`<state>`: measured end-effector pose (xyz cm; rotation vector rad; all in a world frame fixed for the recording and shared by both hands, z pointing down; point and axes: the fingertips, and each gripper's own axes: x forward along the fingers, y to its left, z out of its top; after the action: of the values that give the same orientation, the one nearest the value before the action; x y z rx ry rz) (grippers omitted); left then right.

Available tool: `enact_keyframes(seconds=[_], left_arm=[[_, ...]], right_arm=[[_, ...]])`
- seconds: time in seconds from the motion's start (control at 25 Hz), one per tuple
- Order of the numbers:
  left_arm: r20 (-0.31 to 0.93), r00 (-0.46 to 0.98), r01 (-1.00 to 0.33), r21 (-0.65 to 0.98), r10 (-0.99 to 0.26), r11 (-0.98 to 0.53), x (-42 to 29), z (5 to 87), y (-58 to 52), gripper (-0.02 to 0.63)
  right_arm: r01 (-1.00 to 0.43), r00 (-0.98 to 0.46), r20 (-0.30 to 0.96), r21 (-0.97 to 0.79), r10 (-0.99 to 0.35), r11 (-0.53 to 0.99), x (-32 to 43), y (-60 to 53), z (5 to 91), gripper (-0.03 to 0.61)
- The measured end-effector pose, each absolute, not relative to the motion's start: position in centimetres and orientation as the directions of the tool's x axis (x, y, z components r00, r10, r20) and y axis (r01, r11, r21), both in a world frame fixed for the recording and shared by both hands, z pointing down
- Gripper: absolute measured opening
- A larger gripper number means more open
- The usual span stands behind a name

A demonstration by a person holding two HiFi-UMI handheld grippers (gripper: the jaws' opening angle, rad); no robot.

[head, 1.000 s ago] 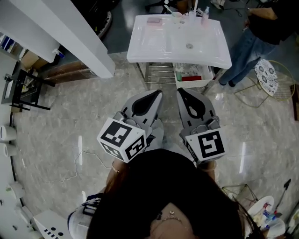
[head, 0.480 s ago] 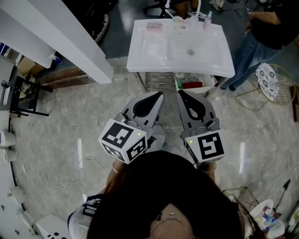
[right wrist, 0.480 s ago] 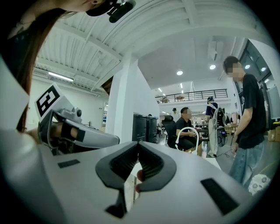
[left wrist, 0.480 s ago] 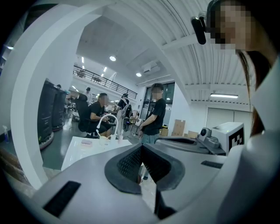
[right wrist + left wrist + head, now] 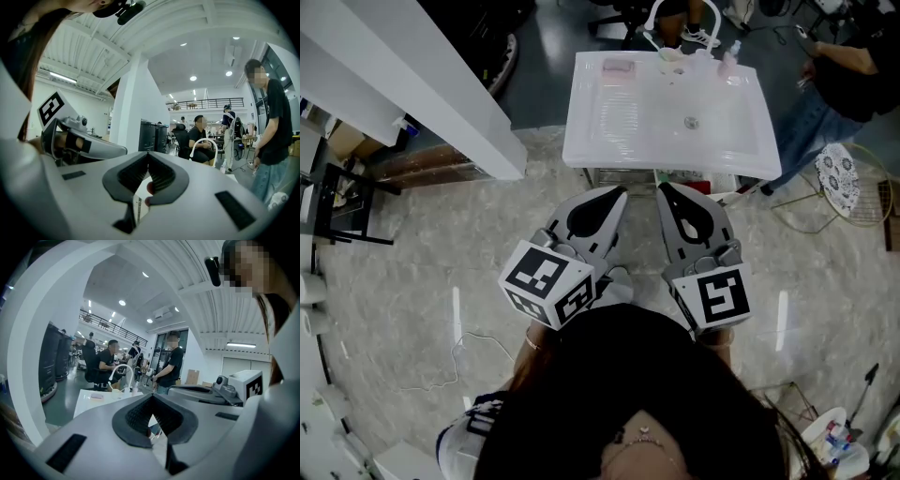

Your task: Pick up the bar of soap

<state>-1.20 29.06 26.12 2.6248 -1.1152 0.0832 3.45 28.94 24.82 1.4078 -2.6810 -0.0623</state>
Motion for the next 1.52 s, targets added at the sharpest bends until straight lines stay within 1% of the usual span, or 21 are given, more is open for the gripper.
enact_keyframes(seconds=[0.64,1.12,1.52], left_arm=[[0.15,0.722,-0.687,0.279,-0.676,-0.672,-5.7,27.0,22.8,0.006],[0.166,0.698,-0.712,0.268,-0.696,-0.649,-5.3,27.4,18.2,0.006],[0.187,0.694,-0.718,0.255,-0.696,-0.648,-2.1,27.4,10.7,0.006]], right_arm=[[-0.825,-0.535,0.117,0.142,-0.837,0.548,-1.3,22.8,25.3,0.009],[-0.811,-0.567,0.092,0.112,-0.819,0.574,-0.7,18.2,25.6,0.009],[-0.805,-0.578,0.093,0.096,-0.811,0.585,2.2,10.8,25.7,0.009]])
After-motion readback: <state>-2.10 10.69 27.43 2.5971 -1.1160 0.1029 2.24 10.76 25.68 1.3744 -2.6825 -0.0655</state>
